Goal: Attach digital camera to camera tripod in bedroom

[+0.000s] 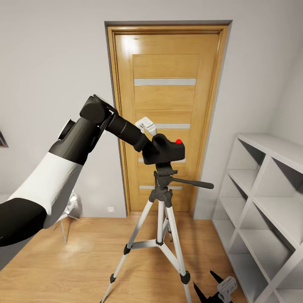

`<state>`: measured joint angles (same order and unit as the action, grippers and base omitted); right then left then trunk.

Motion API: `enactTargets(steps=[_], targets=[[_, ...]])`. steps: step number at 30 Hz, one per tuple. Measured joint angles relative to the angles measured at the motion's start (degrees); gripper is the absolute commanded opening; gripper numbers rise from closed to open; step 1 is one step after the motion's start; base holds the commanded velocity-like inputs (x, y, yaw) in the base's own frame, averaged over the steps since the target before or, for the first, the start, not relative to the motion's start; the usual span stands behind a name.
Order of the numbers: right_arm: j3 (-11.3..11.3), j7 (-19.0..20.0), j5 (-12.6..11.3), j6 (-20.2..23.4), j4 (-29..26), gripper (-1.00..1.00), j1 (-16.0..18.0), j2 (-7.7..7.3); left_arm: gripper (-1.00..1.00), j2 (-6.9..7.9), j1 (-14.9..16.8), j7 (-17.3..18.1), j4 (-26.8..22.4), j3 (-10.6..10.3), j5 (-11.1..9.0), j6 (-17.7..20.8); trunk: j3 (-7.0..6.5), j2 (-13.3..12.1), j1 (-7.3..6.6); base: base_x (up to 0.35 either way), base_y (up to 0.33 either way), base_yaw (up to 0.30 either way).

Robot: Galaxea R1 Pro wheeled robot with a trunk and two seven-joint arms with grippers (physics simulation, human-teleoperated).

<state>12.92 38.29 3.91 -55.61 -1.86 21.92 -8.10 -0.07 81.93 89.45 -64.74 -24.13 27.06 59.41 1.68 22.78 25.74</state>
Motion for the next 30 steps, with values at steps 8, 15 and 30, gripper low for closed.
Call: enactTargets(steps=[8,15,30], targets=[[-0.4,3.9,0.0,3.4,-5.3,1.00,0.0,1.21,-1.00,-0.24,0.0,0.0,0.0,0.0,0.0,0.0,0.00,0.0,0.00,0.000,0.000,0.000],[-0.4,6.8,0.0,15.3,-16.5,1.00,0.0,5.06,-1.00,-0.49,0.0,0.0,0.0,0.0,0.0,0.0,0.00,0.0,0.00,0.000,0.000,0.000],[-6.8,-6.0,0.2,25.1,-22.6,1.00,0.6,10.19,-1.00,-0.58,0.0,0.0,0.0,0.0,0.0,0.0,0.00,0.0,0.00,0.000,0.000,0.000]])
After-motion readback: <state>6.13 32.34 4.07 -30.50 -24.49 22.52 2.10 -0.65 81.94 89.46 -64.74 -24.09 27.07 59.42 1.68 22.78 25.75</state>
